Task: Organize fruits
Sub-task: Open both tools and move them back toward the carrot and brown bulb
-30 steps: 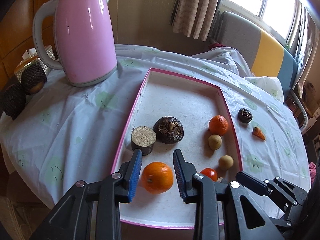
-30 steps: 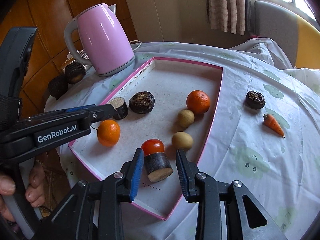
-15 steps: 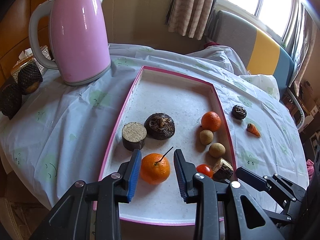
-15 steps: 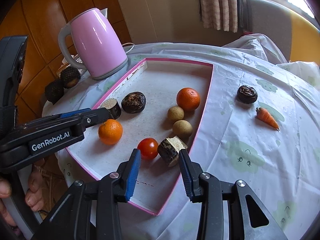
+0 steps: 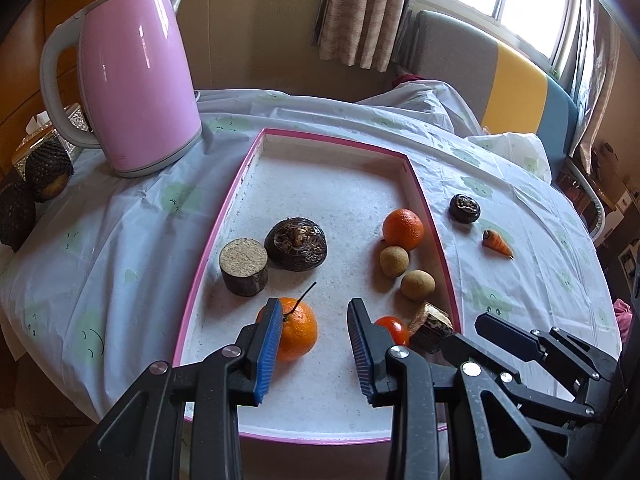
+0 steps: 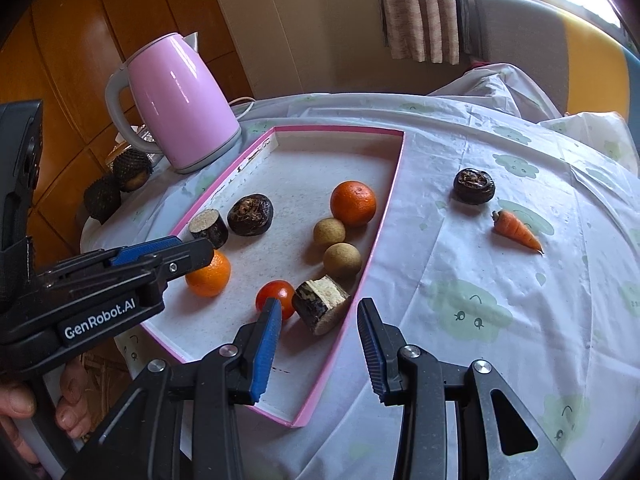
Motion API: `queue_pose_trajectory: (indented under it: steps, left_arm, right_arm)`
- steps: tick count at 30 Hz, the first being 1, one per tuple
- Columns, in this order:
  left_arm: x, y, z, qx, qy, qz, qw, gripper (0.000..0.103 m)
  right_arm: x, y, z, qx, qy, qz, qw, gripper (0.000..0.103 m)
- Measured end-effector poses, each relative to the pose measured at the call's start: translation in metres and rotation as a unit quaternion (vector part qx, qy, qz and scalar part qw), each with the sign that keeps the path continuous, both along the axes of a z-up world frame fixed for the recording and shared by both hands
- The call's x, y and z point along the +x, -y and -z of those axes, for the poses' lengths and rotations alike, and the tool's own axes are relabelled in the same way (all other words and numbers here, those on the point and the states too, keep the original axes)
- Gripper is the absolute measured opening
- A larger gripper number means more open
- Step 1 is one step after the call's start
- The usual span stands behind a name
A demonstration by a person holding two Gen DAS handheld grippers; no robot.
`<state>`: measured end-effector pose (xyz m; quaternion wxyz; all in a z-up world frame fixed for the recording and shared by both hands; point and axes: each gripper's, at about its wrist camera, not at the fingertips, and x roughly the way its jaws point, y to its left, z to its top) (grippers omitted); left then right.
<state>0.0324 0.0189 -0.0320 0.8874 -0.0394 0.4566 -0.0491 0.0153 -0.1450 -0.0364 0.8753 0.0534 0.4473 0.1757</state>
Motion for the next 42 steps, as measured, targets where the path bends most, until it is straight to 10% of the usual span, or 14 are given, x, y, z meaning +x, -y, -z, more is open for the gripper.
queue_pose_trajectory:
  steps: [24,42]
  left_arm:
    - [-0.001,0.038,0.004,0.005,-0.002,0.07,0.9975,0.039]
    - [0.015,0.052,0.01,-0.011,-0.019,0.095,0.9953,0.039]
  right_arm:
    - [0.014,0.095,0.019,-0.012,-0.018,0.123,0.992,0.065]
    - [0.106,0.108,0.043,-0.137,0.009,0.022,0.99,0.041]
